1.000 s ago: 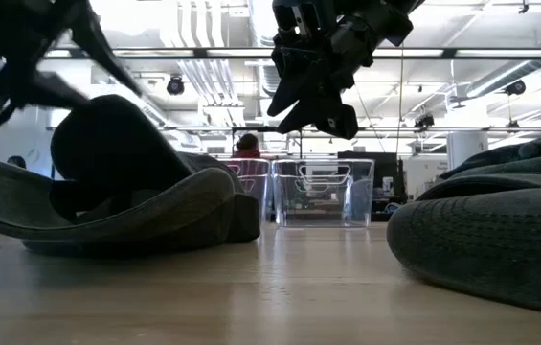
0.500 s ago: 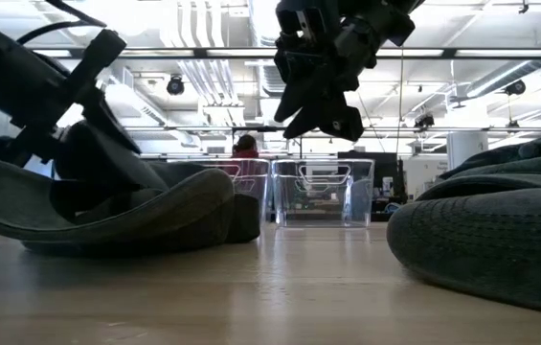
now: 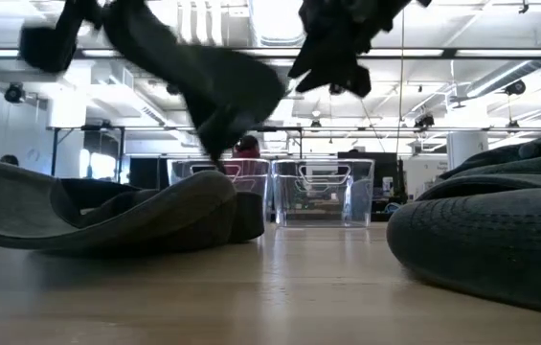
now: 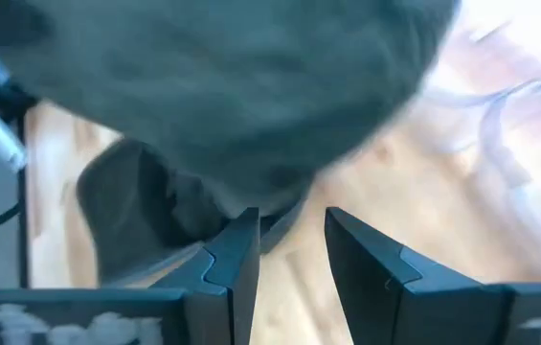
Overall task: Pick & Place hat
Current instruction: Put the left gray cap into the left transparent bin, then put the top black cap into the right transparent bin
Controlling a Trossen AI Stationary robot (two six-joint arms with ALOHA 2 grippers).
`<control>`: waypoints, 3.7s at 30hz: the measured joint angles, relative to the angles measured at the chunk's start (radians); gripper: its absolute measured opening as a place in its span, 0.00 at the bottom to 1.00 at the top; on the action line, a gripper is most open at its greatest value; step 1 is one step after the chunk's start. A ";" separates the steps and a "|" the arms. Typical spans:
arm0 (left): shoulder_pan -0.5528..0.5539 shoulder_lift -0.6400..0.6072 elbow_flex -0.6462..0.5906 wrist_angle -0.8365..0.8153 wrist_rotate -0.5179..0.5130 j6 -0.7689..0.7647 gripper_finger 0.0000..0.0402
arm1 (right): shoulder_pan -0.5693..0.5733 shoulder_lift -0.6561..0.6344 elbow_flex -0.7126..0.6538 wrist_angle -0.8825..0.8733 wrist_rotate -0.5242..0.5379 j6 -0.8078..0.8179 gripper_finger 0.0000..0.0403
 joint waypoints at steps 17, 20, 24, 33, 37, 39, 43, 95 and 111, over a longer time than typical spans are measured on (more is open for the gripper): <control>0.685 -0.072 0.195 -0.197 0.455 0.693 0.02 | -0.032 -0.222 -0.001 -0.259 0.342 0.099 0.29; 0.815 -0.030 0.194 -0.255 0.614 0.710 0.02 | -0.033 -0.233 -0.014 -0.290 0.341 0.143 0.29; 0.928 0.025 0.194 -0.204 0.835 0.813 0.02 | -0.031 -0.236 -0.042 -0.288 0.337 0.169 0.29; 0.994 0.184 0.202 -0.156 1.050 0.902 0.02 | -0.031 -0.237 -0.121 -0.276 0.266 0.217 0.29; 0.992 0.220 0.202 -0.151 1.066 0.903 0.10 | -0.031 -0.237 -0.143 -0.270 0.231 0.217 0.29; 0.989 0.225 0.202 -0.151 1.067 0.906 0.17 | -0.031 -0.237 -0.146 -0.272 0.220 0.215 0.29; 0.979 0.192 0.203 -0.167 1.073 0.913 0.32 | -0.031 -0.237 -0.146 -0.270 0.182 0.198 0.29; -0.055 0.185 -0.057 0.021 1.107 -0.226 0.48 | 0.018 -0.054 -0.242 0.006 -0.163 0.235 0.29; -0.057 0.143 -0.025 -0.187 1.104 -0.271 0.48 | 0.018 -0.057 -0.244 0.006 -0.158 0.231 0.29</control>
